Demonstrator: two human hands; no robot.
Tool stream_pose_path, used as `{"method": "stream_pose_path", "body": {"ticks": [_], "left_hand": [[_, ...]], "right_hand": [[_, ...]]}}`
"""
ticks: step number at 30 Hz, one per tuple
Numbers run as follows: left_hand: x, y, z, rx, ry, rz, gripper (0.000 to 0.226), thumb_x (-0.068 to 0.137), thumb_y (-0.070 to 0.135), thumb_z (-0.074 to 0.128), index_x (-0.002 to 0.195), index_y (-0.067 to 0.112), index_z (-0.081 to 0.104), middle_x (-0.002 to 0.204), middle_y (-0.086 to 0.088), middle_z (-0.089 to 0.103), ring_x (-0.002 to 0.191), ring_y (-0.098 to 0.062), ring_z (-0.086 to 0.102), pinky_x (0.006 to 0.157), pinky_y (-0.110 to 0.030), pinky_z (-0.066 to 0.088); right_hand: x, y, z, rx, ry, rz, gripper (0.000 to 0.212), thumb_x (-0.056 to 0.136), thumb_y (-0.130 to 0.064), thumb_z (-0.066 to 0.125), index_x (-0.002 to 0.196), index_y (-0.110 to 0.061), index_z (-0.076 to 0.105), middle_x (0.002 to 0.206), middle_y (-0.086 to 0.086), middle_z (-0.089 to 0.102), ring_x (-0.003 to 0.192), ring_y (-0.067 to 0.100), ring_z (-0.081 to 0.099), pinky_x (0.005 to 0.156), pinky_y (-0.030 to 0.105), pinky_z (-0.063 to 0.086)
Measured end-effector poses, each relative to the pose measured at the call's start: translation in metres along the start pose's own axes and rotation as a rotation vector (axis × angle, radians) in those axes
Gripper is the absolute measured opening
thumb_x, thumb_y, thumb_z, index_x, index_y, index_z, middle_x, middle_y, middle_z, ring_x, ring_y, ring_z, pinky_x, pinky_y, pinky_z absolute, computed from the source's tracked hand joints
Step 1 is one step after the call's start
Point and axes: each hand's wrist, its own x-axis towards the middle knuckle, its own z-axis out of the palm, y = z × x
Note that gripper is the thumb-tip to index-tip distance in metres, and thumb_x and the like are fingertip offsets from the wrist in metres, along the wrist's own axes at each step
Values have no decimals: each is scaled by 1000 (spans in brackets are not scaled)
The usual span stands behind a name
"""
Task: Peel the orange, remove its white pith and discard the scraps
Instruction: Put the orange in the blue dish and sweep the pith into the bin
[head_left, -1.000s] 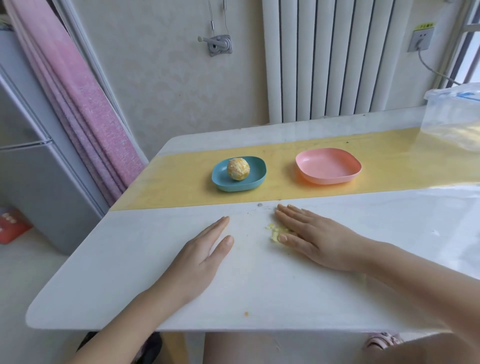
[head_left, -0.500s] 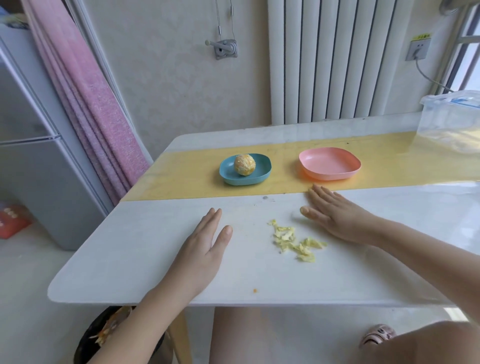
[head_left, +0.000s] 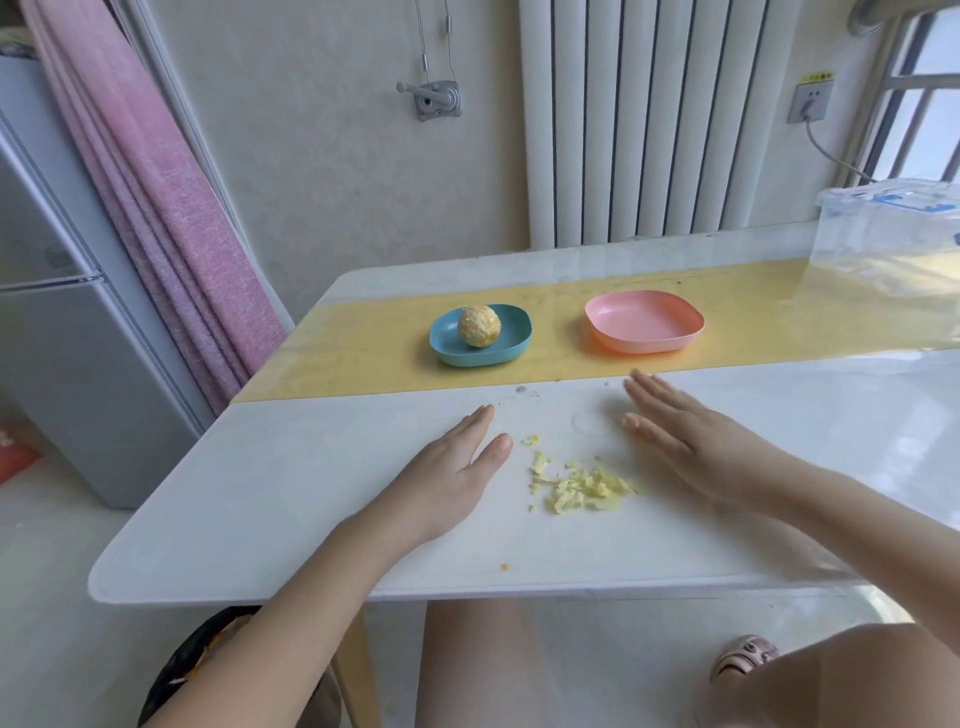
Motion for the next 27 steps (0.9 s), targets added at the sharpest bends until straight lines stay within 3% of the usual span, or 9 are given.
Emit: {"method": "stream_pose_path", "body": {"ticks": [2, 4, 8, 11, 15, 18, 21, 24, 27], "left_hand": [[7, 6, 5, 35, -70, 29, 57, 100, 48, 29, 152, 27, 15, 157, 17, 11, 143, 3, 5, 108, -14, 1], [10, 13, 11, -4, -131, 42, 59, 96, 55, 30, 150, 33, 19, 156, 17, 14, 142, 3, 8, 112, -17, -1], [5, 19, 20, -295, -162, 83, 72, 82, 76, 37, 144, 39, 33, 148, 20, 37, 132, 7, 36, 115, -26, 22], [-6, 21, 19, -267, -50, 114, 62, 89, 61, 36, 145, 33, 33, 147, 20, 36, 127, 11, 35, 107, -14, 23], [-13, 20, 22, -216, 132, 167, 46, 98, 38, 41, 143, 27, 39, 148, 18, 34, 135, 6, 28, 112, -17, 21], [-17, 13, 24, -302, 211, 162, 34, 98, 26, 49, 132, 29, 50, 141, 16, 46, 126, 7, 40, 104, -10, 31], [-26, 7, 23, -454, 255, 122, 26, 96, 15, 54, 116, 30, 59, 124, 18, 59, 120, 5, 50, 89, -3, 39], [-34, 4, 21, -564, 323, 123, 22, 94, 9, 56, 106, 25, 65, 110, 16, 67, 113, 0, 58, 89, -14, 45], [-46, 7, 22, -725, 321, 127, 16, 91, 9, 60, 104, 13, 67, 108, 5, 71, 107, -9, 64, 90, -24, 51]], "right_hand": [[9, 13, 2, -170, -50, 100, 71, 94, -54, 17, 153, -16, 5, 159, -3, -5, 145, 6, -4, 114, 20, -3], [10, 7, 8, -193, -108, 27, 69, 94, -54, 15, 153, -18, 3, 159, -5, -5, 144, 2, -6, 114, 19, -5], [-8, -18, 9, 230, -201, -138, 63, 90, -56, 24, 147, -30, 31, 150, -24, 21, 136, -14, 13, 111, 8, 6], [-5, -12, -7, 398, -52, -118, 56, 90, -53, 33, 141, -32, 43, 145, -27, 34, 134, -11, 28, 110, 10, 16], [37, 10, -16, 39, -42, 24, 58, 100, -44, 29, 152, -21, 18, 157, -12, 9, 145, 4, 5, 110, 15, 3], [48, 18, 0, -140, -116, -14, 61, 100, -47, 22, 152, -18, 11, 160, -4, -1, 145, 5, -3, 114, 21, -3], [25, 5, 3, 30, -165, -149, 53, 98, -47, 25, 148, -28, 28, 155, -17, 18, 141, -6, 9, 113, 13, 2], [-16, -13, 2, 404, -200, -179, 48, 94, -50, 31, 137, -35, 48, 142, -28, 41, 132, -14, 30, 111, 12, 19], [-33, -15, 3, 408, -1, -94, 54, 92, -50, 31, 141, -32, 42, 148, -26, 30, 136, -11, 24, 108, 4, 13]]}}
